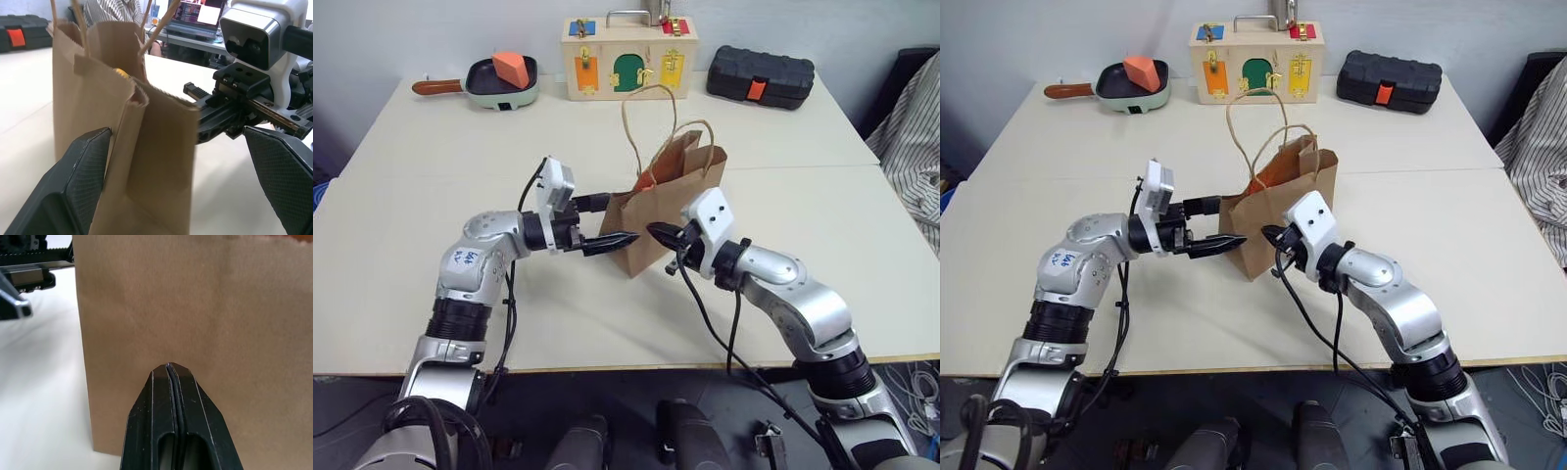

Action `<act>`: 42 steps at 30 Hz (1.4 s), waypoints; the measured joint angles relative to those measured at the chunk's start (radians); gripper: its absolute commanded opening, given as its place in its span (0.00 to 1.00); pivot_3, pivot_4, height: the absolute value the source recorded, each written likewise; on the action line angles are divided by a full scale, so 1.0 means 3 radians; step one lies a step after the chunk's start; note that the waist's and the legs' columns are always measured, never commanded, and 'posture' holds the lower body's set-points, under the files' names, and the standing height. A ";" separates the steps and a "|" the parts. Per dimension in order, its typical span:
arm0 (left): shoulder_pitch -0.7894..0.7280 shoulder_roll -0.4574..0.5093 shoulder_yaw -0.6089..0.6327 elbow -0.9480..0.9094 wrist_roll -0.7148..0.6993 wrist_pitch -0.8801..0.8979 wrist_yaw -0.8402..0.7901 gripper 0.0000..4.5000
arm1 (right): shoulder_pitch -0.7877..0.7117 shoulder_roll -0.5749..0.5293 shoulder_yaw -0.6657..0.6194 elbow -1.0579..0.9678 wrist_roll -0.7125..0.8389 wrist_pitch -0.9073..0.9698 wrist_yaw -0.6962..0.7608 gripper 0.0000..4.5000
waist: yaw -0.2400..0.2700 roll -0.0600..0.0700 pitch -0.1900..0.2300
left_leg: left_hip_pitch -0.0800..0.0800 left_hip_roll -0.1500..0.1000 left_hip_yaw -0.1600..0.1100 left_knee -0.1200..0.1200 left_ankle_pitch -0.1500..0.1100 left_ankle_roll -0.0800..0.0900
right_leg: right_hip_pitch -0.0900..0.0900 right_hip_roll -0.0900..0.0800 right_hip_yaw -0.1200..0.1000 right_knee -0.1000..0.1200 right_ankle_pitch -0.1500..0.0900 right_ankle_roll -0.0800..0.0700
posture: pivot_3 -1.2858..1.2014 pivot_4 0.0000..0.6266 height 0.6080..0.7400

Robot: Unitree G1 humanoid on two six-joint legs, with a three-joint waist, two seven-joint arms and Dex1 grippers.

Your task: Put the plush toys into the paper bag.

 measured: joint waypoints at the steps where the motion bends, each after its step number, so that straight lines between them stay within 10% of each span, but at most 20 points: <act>1: 0.0007 -0.0013 0.0002 -0.0020 0.0006 0.0000 0.0038 1.00 | 0.0000 0.0029 -0.0001 0.0007 -0.0026 0.0000 0.0000 0.01 | 0.0001 0.0000 0.0000 | 0.0000 0.0000 0.0000 0.0000 0.0000 0.0000 | 0.0000 0.0000 0.0000 0.0000 0.0000 0.0000 | 0.52 0.24 1.00; 14: 0.0005 -0.0253 -0.0006 0.0085 0.0366 -0.0191 0.0563 1.00 | 0.0005 0.0120 -0.0002 0.0048 -0.0172 0.0002 0.0077 0.01 | 0.0010 0.0000 0.0000 | 0.0000 -0.0001 0.0000 0.0001 0.0000 0.0000 | 0.0001 -0.0001 0.0001 0.0000 0.0000 0.0000 | 0.52 0.24 1.00; 29: -0.0110 -0.0373 0.0001 0.0442 0.0418 -0.0275 0.0456 0.01 | 0.0430 -0.0143 -0.0532 -0.0426 -0.0007 0.0104 0.0224 0.00 | 0.0024 0.0000 0.0000 | 0.0000 -0.0002 0.0000 0.0000 0.0000 0.0000 | 0.0001 -0.0001 0.0000 0.0000 0.0000 0.0000 | 0.52 0.24 1.00; 32: -0.0210 -0.0385 0.0011 0.0486 0.0403 -0.0275 0.0369 0.01 | 0.0625 -0.0332 -0.0825 -0.0704 0.0142 0.0180 0.0285 0.00 | 0.0028 0.0000 0.0000 | -0.0001 -0.0003 0.0000 0.0000 0.0000 0.0000 | 0.0002 -0.0002 0.0002 -0.0002 0.0000 0.0000 | 0.52 0.24 1.00; 36: -0.0322 -0.0355 -0.0003 0.0521 0.0232 -0.0236 -0.0080 0.00 | 0.1182 -0.0804 -0.1588 -0.1159 0.0659 0.0416 0.0620 0.20 | 0.0072 0.0001 0.0000 | -0.0004 -0.0002 -0.0002 -0.0004 0.0000 0.0000 | 0.0002 -0.0002 -0.0001 -0.0004 0.0000 0.0000 | 0.52 0.24 1.00; 42: -0.0823 -0.0169 -0.0241 0.0897 0.0193 -0.0510 -0.1239 0.00 | 0.2436 -0.1594 -0.3889 -0.1538 0.2071 0.0857 0.1941 0.66 | 0.0121 -0.0003 0.0002 | 0.0018 0.0000 -0.0001 -0.0002 -0.0003 0.0006 | 0.0035 -0.0001 -0.0005 -0.0016 0.0001 0.0001 | 0.52 0.24 1.00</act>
